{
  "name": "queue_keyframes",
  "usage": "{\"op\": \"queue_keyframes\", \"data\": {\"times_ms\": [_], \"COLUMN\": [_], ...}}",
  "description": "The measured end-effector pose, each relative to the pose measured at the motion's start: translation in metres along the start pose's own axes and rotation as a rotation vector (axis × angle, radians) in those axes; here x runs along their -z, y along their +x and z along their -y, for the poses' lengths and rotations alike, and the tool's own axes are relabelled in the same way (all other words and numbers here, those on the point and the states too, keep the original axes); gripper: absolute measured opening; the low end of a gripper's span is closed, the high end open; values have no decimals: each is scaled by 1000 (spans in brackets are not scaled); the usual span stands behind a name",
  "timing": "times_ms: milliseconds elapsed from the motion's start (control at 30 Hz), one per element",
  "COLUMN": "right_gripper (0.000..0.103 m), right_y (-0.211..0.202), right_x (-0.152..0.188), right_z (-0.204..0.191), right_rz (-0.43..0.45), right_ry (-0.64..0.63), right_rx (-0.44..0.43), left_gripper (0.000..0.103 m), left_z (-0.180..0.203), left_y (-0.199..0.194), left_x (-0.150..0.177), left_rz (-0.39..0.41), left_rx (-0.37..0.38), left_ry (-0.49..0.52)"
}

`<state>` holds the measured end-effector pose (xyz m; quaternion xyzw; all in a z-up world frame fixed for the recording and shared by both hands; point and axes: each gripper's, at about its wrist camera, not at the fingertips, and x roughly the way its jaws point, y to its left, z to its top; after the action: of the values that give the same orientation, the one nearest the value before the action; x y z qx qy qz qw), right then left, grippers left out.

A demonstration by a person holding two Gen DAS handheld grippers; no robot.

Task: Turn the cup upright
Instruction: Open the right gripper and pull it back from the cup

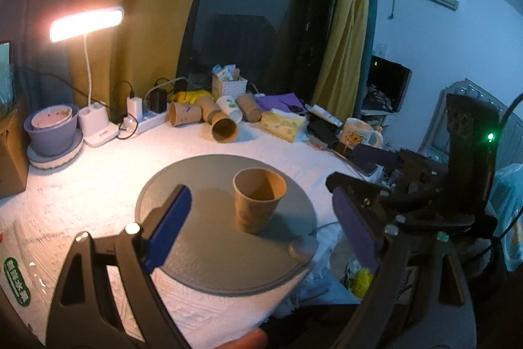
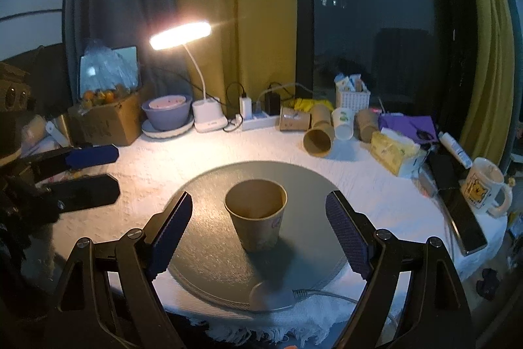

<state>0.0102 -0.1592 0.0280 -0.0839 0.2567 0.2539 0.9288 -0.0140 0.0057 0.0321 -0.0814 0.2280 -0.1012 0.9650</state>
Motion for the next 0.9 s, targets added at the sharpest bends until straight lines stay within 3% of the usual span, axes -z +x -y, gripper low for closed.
{"op": "queue_keyframes", "data": {"times_ms": [333,600,700,900], "right_gripper": [86,86,86,86], "right_y": [-27,-48,-53,-59], "right_x": [-11,-19,-22,-25], "right_z": [0,-6,-9,-11], "right_rz": [59,105,116,126], "right_ry": [1,-12,-13,6], "right_rx": [22,29,25,13], "left_gripper": [89,89,96,97], "left_z": [11,16,18,20], "left_y": [-18,-42,-48,-62], "left_x": [-8,-16,-17,-16], "left_rz": [58,151,175,242], "left_rx": [-14,-84,-103,-112], "left_ry": [37,41,49,38]}}
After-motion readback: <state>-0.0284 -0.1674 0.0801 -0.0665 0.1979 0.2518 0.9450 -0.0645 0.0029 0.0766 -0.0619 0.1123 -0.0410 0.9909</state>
